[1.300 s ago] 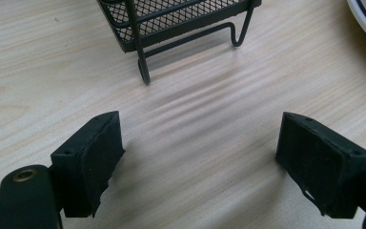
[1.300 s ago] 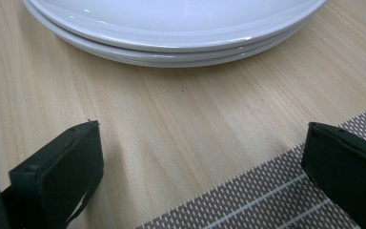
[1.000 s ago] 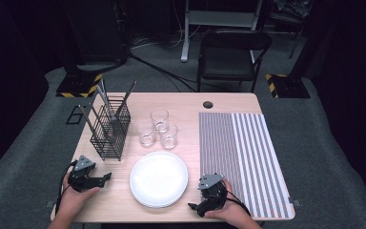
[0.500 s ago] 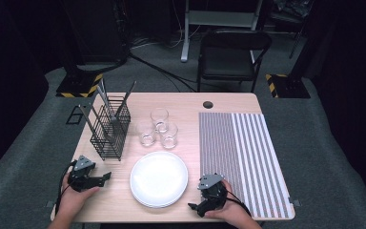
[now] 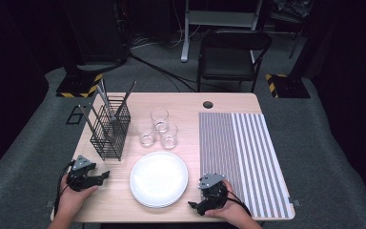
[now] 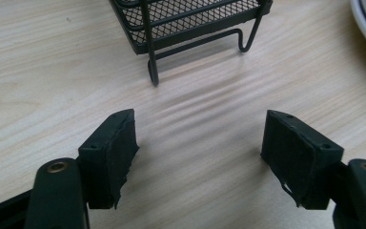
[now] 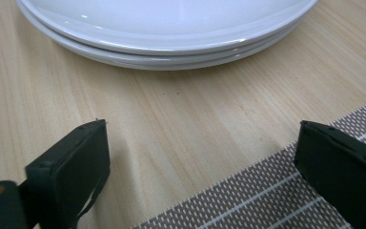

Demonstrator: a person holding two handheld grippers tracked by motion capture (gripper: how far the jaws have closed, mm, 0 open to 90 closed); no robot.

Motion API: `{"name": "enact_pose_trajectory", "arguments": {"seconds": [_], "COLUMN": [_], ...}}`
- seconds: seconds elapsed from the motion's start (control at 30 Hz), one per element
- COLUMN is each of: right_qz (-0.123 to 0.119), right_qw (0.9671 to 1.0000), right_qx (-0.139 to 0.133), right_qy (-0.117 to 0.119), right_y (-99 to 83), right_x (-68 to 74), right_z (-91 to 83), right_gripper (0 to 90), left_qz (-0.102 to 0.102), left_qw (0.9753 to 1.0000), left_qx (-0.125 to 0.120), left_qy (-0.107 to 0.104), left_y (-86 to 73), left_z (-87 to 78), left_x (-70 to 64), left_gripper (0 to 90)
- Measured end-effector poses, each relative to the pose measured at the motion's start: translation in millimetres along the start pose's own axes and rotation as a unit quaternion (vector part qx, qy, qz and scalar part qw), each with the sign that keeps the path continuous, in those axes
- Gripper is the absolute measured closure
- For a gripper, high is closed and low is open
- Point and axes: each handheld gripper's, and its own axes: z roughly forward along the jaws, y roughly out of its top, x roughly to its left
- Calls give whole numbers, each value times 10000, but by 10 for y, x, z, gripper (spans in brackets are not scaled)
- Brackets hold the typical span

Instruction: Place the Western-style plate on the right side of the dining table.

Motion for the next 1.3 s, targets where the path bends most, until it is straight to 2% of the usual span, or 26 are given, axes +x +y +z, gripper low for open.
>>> {"name": "enact_pose_trajectory", "arguments": {"seconds": [0.07,0.13,0.2,0.27,0.3,0.33,0.37,0.43,0.5,0.6,0.73,0.87,0.97,1.1,1.17,1.3], "right_qz": [97,22,-80,-51,8,-57,-17,-46,-9,30,39,30,42,5,75,192], "right_qw": [9999,10000,10000,10000,10000,9999,9999,9996,9991,9991,9992,9993,9992,9994,9993,9988], "right_qx": [-25,-27,-47,-45,-58,-83,-134,-237,-335,-361,-334,-353,-378,-341,-357,-440], "right_qy": [-51,-37,-7,-12,-26,-22,-65,-167,-243,-216,-213,-144,-104,-45,-73,-20], "right_y": [0,11,24,34,40,44,53,62,73,88,116,150,190,246,272,308], "right_x": [7,12,25,46,63,66,82,105,121,122,162,196,219,227,227,214], "right_z": [-8,-28,-42,-52,-61,-74,-82,-108,-134,-145,-145,-139,-139,-177,-193,-217], "right_gripper": [80,165,166,167,168,172,177,200,204,202,205,212,213,215,215,223], "left_qz": [15,109,215,258,236,229,240,282,173,62,63,-52,-41,97,194,124], "left_qw": [10000,9999,9997,9995,9995,9994,9992,9991,9992,9988,9989,9989,9989,9987,9986,9987], "left_qx": [49,92,129,127,143,150,229,231,198,242,219,193,114,131,147,188], "left_qy": [-62,-81,-53,-132,-174,-193,-224,-223,-315,-419,-406,-424,-449,-483,-478,-459], "left_y": [13,33,52,68,71,70,73,77,87,104,145,192,234,294,316,358], "left_z": [-7,-13,-31,-44,-46,-40,-42,-41,-52,-76,-108,-161,-199,-232,-239,-236], "left_x": [-16,-59,-109,-151,-173,-199,-223,-256,-278,-304,-376,-420,-458,-514,-542,-585], "left_gripper": [302,330,351,372,383,396,409,430,441,448,471,483,516,534,540,531]}}
